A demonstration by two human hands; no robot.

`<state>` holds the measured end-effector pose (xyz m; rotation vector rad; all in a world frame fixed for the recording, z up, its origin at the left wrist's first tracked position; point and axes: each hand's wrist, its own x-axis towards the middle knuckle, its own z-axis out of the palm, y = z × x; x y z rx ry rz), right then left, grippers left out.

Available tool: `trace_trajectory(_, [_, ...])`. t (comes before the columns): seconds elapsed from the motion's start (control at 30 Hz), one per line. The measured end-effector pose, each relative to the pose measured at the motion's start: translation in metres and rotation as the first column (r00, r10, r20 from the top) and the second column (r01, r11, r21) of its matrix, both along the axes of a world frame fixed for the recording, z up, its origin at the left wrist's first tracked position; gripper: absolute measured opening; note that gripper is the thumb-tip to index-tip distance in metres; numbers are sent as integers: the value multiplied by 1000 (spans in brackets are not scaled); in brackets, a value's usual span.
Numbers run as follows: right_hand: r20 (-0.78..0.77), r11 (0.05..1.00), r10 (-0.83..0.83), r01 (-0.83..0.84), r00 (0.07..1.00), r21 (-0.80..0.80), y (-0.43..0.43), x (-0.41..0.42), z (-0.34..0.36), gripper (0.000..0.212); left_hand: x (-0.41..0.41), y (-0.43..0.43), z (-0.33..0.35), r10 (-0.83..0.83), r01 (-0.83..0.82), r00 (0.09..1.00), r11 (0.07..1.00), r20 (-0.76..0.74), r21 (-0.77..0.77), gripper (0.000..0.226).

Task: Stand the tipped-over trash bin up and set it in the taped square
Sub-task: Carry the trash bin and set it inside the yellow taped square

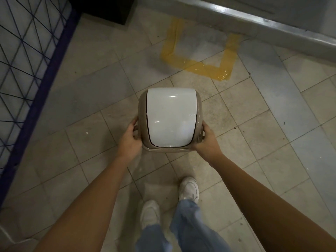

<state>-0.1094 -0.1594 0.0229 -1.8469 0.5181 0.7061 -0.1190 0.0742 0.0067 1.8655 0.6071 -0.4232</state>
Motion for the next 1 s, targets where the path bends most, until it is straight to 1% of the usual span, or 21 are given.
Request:
trace_trajectory(0.07, [30,995,84,-82,996,-51,2,0,-5,111,-1,5,-3,-85,83,996,990,-11,-114,84])
trace_trajectory(0.13, [60,989,103,-96,993,-111,5,-2,-10,120,-4,6,-5,-193,197,980,963,39,-186,109])
trace_trajectory(0.2, [96,975,127,-107,987,-193,8,-6,-15,125,-6,3,-7,-269,289,955,941,126,-175,126])
trace_trajectory(0.23, [121,974,128,-102,984,-204,9,-7,-18,128,-7,1,-9,-292,314,945,937,149,-155,131])
trace_trajectory(0.33, [178,988,102,-78,979,-136,8,-9,-28,134,-5,3,-21,-327,348,930,931,167,-111,142])
trace_trajectory(0.47, [251,997,78,-81,965,3,3,-3,-38,136,1,9,-36,-385,408,903,908,193,-96,143])
trace_trajectory(0.63, [362,995,45,-74,931,66,-9,16,-44,125,24,1,-48,-378,414,894,902,239,-120,141])
trace_trajectory(0.73, [385,994,35,-70,922,78,-19,30,-48,124,44,-8,-53,-394,433,877,896,277,-97,139])
trace_trajectory(0.83, [384,996,31,-60,923,63,-27,43,-51,124,62,-14,-57,-386,427,881,898,275,-107,138])
trace_trajectory(1.0, [393,996,19,-49,920,68,-32,65,-55,131,92,-19,-62,-421,465,856,881,300,-92,136])
